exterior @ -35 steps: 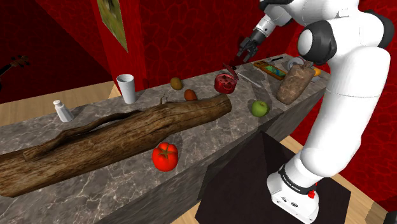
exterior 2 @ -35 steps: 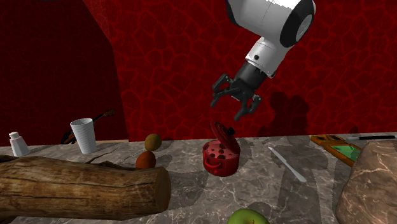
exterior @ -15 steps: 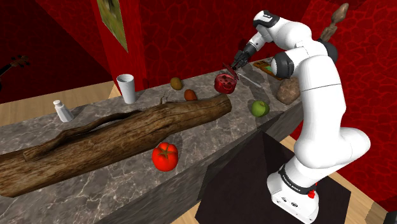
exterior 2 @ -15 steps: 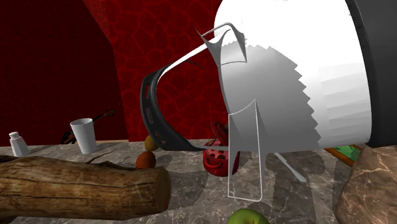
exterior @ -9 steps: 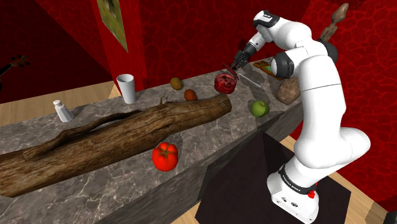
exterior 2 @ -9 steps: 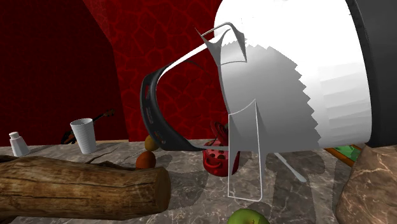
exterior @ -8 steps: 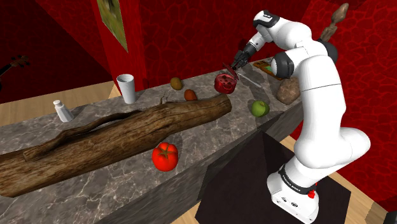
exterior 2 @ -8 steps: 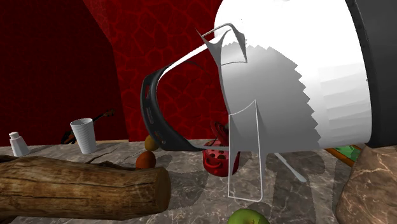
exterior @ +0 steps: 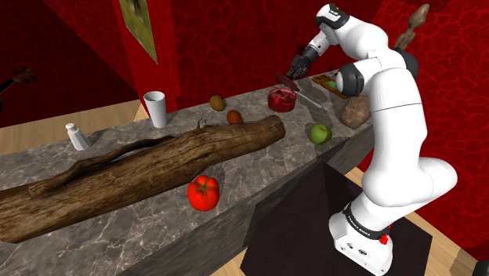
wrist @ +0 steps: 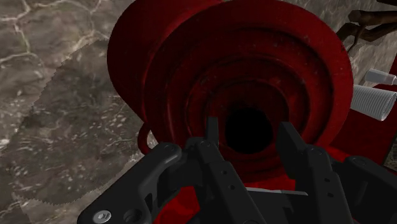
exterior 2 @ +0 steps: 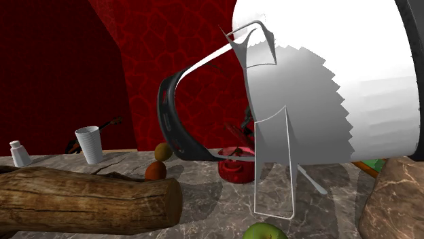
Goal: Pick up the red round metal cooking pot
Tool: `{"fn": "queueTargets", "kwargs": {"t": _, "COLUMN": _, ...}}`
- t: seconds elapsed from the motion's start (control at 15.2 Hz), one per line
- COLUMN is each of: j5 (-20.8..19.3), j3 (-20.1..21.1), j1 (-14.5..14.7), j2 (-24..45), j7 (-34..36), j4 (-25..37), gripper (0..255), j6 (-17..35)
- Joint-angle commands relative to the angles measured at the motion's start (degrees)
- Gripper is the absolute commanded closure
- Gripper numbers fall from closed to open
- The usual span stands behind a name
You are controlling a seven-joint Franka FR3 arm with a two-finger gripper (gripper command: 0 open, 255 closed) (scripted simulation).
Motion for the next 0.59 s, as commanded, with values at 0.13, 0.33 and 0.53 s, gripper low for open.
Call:
{"fn": "queueTargets", "kwargs": {"t": 0.13, "j5": 0.5, "j3": 0.4, "j1": -1.3, "j2": 0.3, "j7": 2.2, "j4": 3.8, "gripper": 255, "j6": -2.3}}
{"fn": "queueTargets", "kwargs": {"t": 0.33, "j5": 1.0, "j3": 0.9, "j1": -2.4, "j2": 0.9, "j7": 4.1, "j4": 7.3, "gripper": 255, "j6": -4.2}}
{"fn": "queueTargets", "kwargs": {"t": 0.53, "j5": 1.3, "j3": 1.1, "j1": -3.0, "j2": 1.2, "j7": 5.0, "j4": 8.9, "gripper": 255, "j6": -5.0}}
